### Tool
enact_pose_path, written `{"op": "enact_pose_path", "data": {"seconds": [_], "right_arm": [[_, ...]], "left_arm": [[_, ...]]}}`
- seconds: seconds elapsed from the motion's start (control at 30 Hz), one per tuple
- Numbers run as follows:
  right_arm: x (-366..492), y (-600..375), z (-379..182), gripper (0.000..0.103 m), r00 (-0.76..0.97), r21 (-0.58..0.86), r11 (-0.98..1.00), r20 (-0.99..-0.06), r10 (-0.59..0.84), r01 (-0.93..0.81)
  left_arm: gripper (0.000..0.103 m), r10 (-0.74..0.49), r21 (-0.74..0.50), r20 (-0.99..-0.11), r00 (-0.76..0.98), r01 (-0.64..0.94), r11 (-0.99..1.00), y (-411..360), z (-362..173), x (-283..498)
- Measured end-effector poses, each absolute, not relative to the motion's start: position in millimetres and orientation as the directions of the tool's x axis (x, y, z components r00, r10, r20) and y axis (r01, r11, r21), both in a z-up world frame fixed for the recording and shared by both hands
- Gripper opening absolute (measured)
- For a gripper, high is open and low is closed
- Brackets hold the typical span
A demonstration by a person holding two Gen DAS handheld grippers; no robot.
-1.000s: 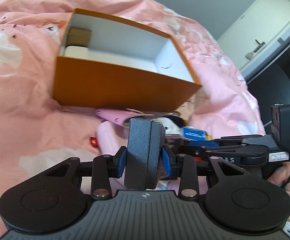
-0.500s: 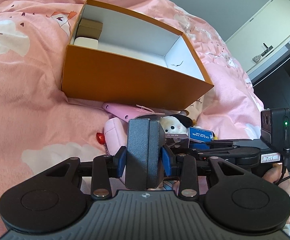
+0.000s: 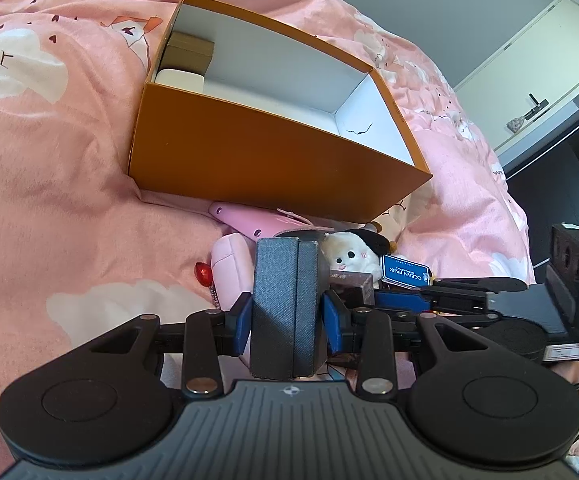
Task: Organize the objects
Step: 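Grasp the photo card box with the right gripper while the left gripper holds the grey case, then lift the photo card box with the right gripper while the left carries the grey case toward the orange box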
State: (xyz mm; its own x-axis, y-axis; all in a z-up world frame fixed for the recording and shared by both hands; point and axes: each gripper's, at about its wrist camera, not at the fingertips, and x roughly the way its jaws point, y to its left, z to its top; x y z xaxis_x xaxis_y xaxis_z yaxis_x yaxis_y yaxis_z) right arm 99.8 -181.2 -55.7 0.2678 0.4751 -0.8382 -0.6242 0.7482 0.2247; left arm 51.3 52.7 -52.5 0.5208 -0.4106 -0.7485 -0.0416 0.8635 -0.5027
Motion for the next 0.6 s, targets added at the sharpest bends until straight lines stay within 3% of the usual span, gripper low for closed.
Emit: {"op": "enact_pose_path", "data": {"seconds": [0.23, 0.6], "right_arm": [[105, -176, -69, 0.026, 0.241, 0.238, 0.764, -0.856, 0.456, -0.6], [106, -190, -20, 0.024, 0.342, 0.217, 0.765, -0.798, 0.496, -0.606]], "left_arm": [[0.042, -0.417, -0.514, -0.743, 0.524, -0.047, 0.856, 55, -53, 51], [0.042, -0.403, -0.509, -0.694, 0.597, -0.01, 0.861, 47, -23, 49]]}}
